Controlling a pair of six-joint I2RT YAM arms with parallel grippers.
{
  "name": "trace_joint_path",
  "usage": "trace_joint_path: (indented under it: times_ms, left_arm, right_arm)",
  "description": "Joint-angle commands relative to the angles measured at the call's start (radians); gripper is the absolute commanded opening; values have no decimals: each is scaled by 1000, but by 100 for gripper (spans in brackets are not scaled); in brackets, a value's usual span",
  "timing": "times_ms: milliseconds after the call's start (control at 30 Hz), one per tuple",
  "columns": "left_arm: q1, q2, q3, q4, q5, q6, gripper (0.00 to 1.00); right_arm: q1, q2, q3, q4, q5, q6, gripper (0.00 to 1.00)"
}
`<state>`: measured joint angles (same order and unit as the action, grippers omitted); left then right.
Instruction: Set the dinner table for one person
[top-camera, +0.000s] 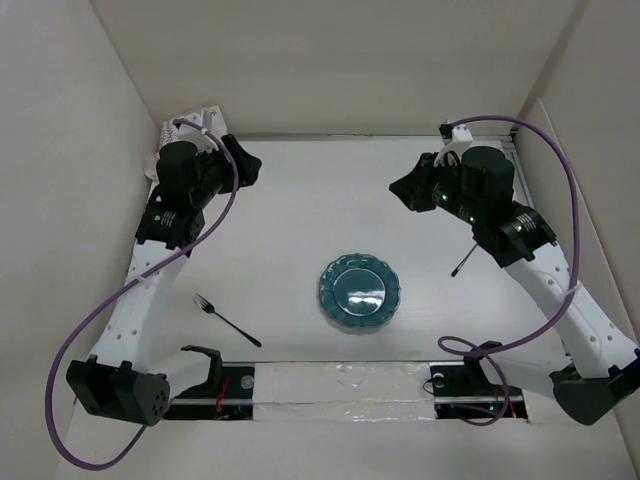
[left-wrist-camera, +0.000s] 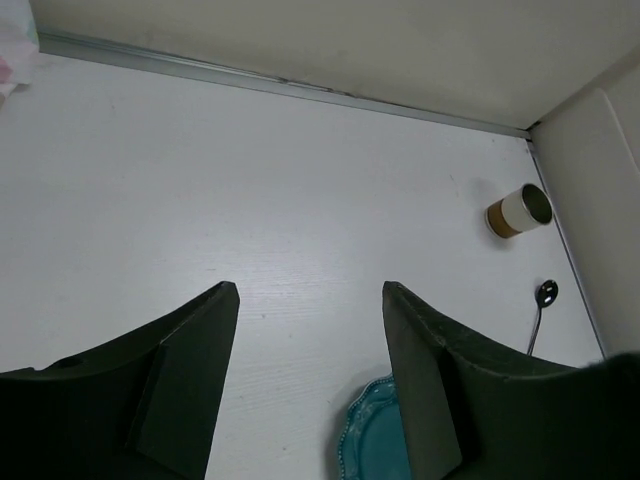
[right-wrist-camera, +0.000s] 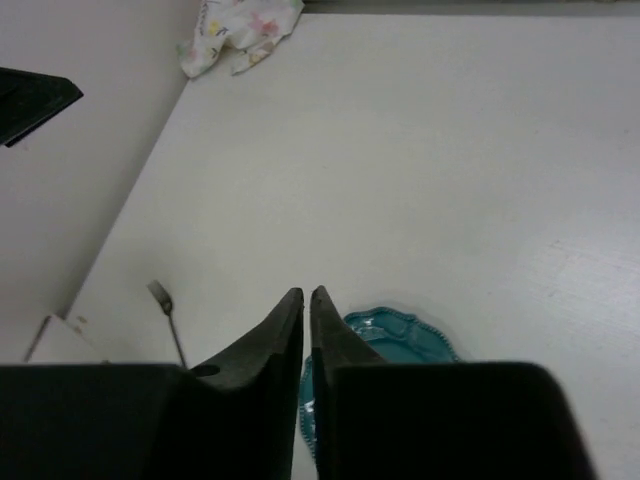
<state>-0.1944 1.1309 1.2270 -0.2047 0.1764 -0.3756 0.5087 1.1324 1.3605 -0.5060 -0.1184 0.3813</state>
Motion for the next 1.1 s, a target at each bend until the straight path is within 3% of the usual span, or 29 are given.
trace_joint_path:
  times_ms: [0,33,100,133,367,433,567,733,1067]
  left_arm:
    - [9,19,86,15,-55,1,55]
    - [9,32,100,5,-78,3,33]
    - [9,84,146,-30,-138,15,16]
    - [9,124,158,-41,-158,20,0]
    - [76,329,270,-114,-342,-5,0]
    - [76,432,311,-140,-385,3,14]
    - [85,613,435,-212,-555,0,27]
    - [173,801,529,-180,-529,-58,52]
    - [269,1121,759,-150,-514,-128,56]
  right_arm:
    - [-9,-23,-30,70,-63,-1,0]
    - [-18,-28,-41,73,-61,-5,0]
    - [-18,-43,-87,98,-75,-9,0]
    - [-18,-48,-101,106,-79,-9,0]
    - [4,-74,-179,135,-79,-1,0]
    - [4,-72,-190,139,-81,-2,0]
    - [4,-68,-209,153,-112,4,0]
    - [14,-66,-195,121,-122,-7,0]
    - [14,-54,-189,73,-110,-36,9]
